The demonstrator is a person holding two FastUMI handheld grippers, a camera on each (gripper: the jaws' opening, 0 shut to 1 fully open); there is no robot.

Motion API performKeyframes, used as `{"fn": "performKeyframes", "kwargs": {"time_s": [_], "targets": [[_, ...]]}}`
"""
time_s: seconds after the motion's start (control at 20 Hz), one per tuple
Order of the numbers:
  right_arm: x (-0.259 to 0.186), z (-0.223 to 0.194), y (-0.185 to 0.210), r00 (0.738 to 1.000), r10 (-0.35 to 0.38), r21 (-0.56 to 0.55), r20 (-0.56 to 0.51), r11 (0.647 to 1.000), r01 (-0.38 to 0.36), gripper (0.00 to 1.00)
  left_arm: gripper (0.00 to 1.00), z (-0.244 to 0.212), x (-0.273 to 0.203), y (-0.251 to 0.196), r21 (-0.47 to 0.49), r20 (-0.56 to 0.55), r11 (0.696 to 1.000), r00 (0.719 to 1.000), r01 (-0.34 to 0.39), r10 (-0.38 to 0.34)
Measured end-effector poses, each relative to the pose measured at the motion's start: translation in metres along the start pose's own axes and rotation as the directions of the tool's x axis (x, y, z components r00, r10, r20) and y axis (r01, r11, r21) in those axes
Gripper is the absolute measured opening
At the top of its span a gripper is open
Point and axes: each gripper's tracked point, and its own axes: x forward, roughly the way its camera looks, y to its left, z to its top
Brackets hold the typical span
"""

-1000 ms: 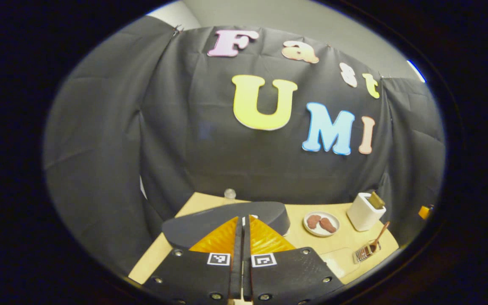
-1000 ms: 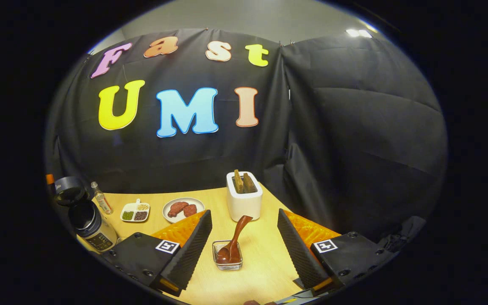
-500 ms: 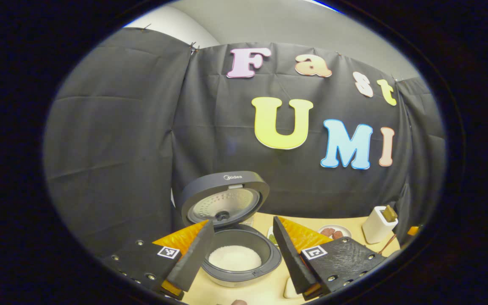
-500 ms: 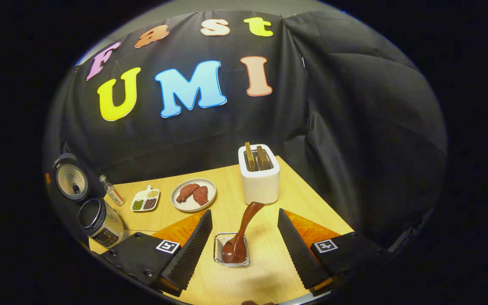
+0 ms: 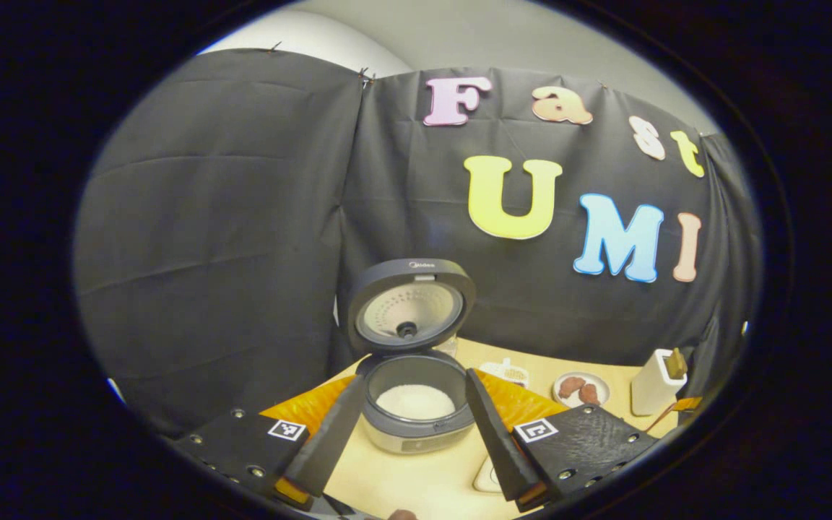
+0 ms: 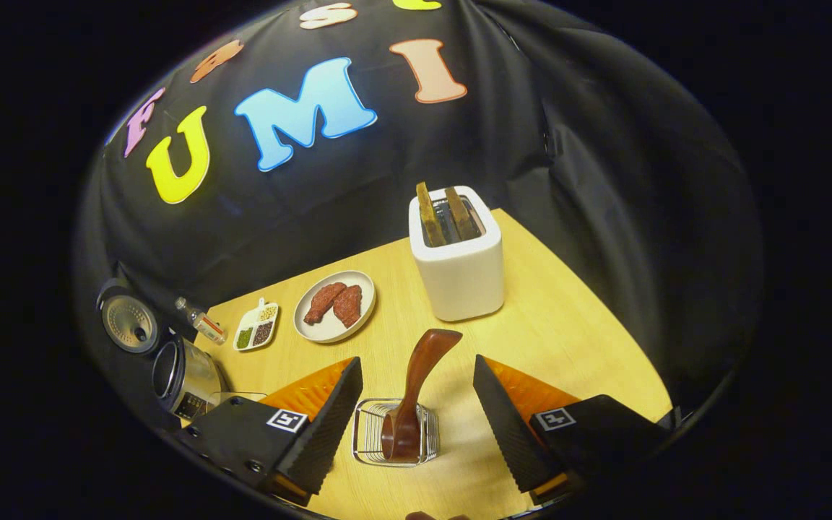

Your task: Close the left gripper, press the button to open the rice cooker; take a wooden spoon from the chopstick holder with the right hand, scoop a spoonful of rice and pour it into the rice cooker, then put the wooden spoon back into the chopstick holder.

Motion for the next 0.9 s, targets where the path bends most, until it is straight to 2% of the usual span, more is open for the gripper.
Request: {"fn": "performKeyframes", "kwargs": {"time_s": [0.1, 0.15, 0.2, 0.25, 0.35, 0.4, 0.45, 0.5, 0.55, 0.6, 0.65, 0.75, 0.8, 0.85, 0.9], "targets": [[0.016, -0.015, -0.001, 0.998, 0.027, 0.039, -0.058, 0.999, -0.024, 0.98, 0.89, -0.01, -0.017, -0.003, 0.01, -0.02, 1.0, 1.0, -0.019, 0.019], [0.025, -0.021, -0.001, 0.996, 0.032, 0.052, -0.081, 0.998, -0.028, 0.98, 0.84, -0.014, -0.025, -0.004, 0.01, -0.027, 1.0, 0.999, -0.028, 0.028], [0.034, -0.026, 0.0, 0.994, 0.042, 0.062, -0.097, 0.997, -0.036, 0.98, 0.84, -0.018, -0.032, -0.005, 0.008, -0.034, 0.999, 0.999, -0.034, 0.034], [0.041, -0.028, 0.002, 0.993, 0.052, 0.071, -0.106, 0.997, -0.044, 0.98, 0.89, -0.022, -0.039, -0.006, 0.006, -0.043, 0.999, 0.998, -0.038, 0.038], [0.05, -0.026, 0.006, 0.991, 0.079, 0.091, -0.112, 0.994, -0.069, 0.98, 0.89, -0.033, -0.05, -0.008, 0.002, -0.066, 0.999, 0.997, -0.039, 0.039], [0.054, -0.024, 0.009, 0.989, 0.098, 0.107, -0.111, 0.991, -0.086, 0.93, 0.84, -0.035, -0.056, -0.007, 0.003, -0.067, 0.999, 0.997, -0.043, 0.043], [0.059, -0.02, 0.009, 0.989, 0.104, 0.124, -0.108, 0.988, -0.091, 0.93, 0.89, -0.036, -0.06, -0.005, 0.008, -0.067, 0.999, 0.997, -0.045, 0.045], [0.067, -0.019, 0.007, 0.989, 0.098, 0.137, -0.112, 0.987, -0.082, 0.89, 0.89, -0.039, -0.064, -0.004, 0.015, -0.069, 0.999, 0.996, -0.051, 0.052], [0.073, -0.019, 0.004, 0.988, 0.094, 0.149, -0.124, 0.986, -0.075, 0.96, 0.89, -0.042, -0.067, -0.001, 0.02, -0.073, 0.998, 0.996, -0.058, 0.059], [0.077, -0.022, 0.003, 0.986, 0.092, 0.159, -0.136, 0.985, -0.07, 0.82, 0.89, -0.045, -0.07, 0.002, 0.022, -0.077, 0.998, 0.995, -0.064, 0.066], [0.082, -0.024, 0.003, 0.984, 0.093, 0.166, -0.15, 0.984, -0.068, 0.75, 0.89, -0.047, -0.074, 0.005, 0.019, -0.08, 0.997, 0.994, -0.07, 0.072], [0.086, -0.021, 0.002, 0.984, 0.088, 0.183, -0.153, 0.981, -0.059, 0.47, 0.89, -0.053, -0.08, 0.011, 0.011, -0.09, 0.997, 0.993, -0.079, 0.08], [0.089, -0.029, 0.008, 0.983, 0.102, 0.203, -0.155, 0.977, -0.069, 0.33, 0.94, -0.056, -0.082, 0.012, 0.007, -0.095, 0.997, 0.992, -0.078, 0.078], [0.078, -0.02, 0.006, 0.984, 0.101, 0.208, -0.148, 0.976, -0.069, 0.26, 0.84, -0.062, -0.083, 0.013, 0.005, -0.103, 0.997, 0.992, -0.076, 0.077], [0.068, -0.013, 0.006, 0.988, 0.097, 0.206, -0.118, 0.976, -0.071, 0.26, 0.89, -0.067, -0.081, 0.014, 0.004, -0.116, 0.997, 0.99, -0.076, 0.076]]}}
